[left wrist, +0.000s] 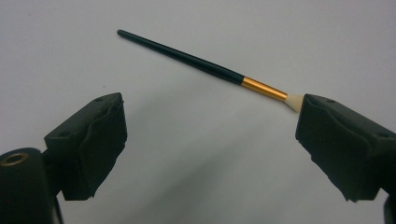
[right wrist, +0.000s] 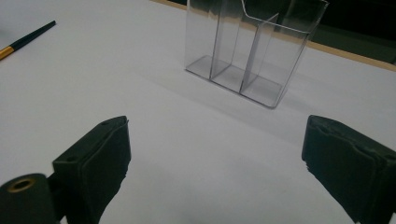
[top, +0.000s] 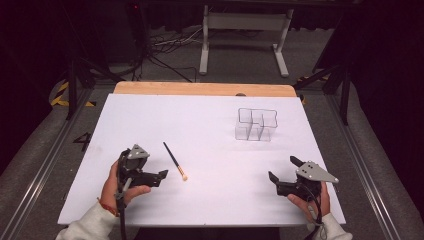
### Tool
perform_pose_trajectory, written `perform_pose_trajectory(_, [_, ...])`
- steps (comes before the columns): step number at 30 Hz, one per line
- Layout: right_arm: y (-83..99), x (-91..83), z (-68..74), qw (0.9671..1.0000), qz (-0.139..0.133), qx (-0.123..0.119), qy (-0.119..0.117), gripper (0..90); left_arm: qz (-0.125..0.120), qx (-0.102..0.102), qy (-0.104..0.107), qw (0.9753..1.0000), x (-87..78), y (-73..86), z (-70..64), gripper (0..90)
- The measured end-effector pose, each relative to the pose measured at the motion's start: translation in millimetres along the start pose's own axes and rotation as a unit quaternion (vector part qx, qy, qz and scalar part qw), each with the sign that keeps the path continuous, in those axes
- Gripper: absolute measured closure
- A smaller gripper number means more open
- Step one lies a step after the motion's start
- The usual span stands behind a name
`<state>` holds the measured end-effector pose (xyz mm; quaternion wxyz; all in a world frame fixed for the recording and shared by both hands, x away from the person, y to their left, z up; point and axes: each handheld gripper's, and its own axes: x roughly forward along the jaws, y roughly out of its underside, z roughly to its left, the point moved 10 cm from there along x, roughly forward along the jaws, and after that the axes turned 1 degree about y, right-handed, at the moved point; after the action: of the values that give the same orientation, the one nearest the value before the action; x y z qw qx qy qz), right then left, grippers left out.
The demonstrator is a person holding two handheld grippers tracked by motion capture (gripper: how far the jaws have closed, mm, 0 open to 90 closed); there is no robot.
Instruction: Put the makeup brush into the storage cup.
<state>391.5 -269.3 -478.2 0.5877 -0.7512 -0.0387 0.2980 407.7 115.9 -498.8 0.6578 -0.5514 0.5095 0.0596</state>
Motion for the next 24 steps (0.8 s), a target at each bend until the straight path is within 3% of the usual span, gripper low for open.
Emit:
perform_pose_trajectory(3, [1.7,0.6,-1.6,1.0000,0.005,0.001,0.003,8.9,0.017,-0.015,-0.010,0.9997,7.5,-6.0,-3.3,8.5])
perform_pose_trajectory(4, [2.3,0.8,-2.1,1.0000,0.006,0.001,0.003,8.9,0.025,-0.030,-0.015,0.9991,12.0,-9.1,-4.6,8.6])
perform_pose_trajectory(5, [2.8,1.0,-2.0,1.0000,0.007,0.002,0.002,9.0,0.031,-0.053,-0.011,0.9981,17.2,-13.5,-7.5,8.6])
perform_pose_trajectory(8, [4.0,1.5,-2.3,0.9999,0.013,-0.001,0.004,9.2,0.087,-0.067,-0.028,0.9936,33.7,-18.4,-10.7,12.0])
perform_pose_trajectory(9, [4.0,1.5,-2.3,0.9999,0.013,-0.001,0.004,9.2,0.087,-0.067,-0.028,0.9936,33.7,-18.4,-10.7,13.4])
perform_pose_trajectory(11, [4.9,1.5,-3.8,0.9999,0.015,0.003,0.003,9.3,0.119,-0.088,-0.033,0.9885,45.1,-21.1,-9.5,16.5])
perform_pose_trajectory(15, [6.9,1.8,-5.9,0.9997,0.022,0.007,0.007,9.6,0.138,-0.094,-0.054,0.9845,54.1,-23.1,-4.1,22.7])
perform_pose_trajectory(16, [7.4,1.9,-6.2,0.9997,0.023,0.008,0.007,9.6,0.144,-0.097,-0.048,0.9837,57.2,-22.9,-4.4,24.0])
perform_pose_trajectory(18, [7.7,2.2,-6.8,0.9996,0.024,0.010,0.009,9.6,0.152,-0.093,-0.056,0.9824,60.1,-23.4,-3.3,26.3])
perform_pose_trajectory(21, [7.1,2.1,-9.6,0.9995,0.022,0.014,0.018,9.7,0.165,-0.067,-0.081,0.9807,59.3,-23.0,-0.4,37.5])
perform_pose_trajectory(24, [7.2,1.7,-11.3,0.9994,0.020,0.022,0.017,9.7,0.175,-0.033,-0.070,0.9816,56.0,-21.4,1.2,46.2])
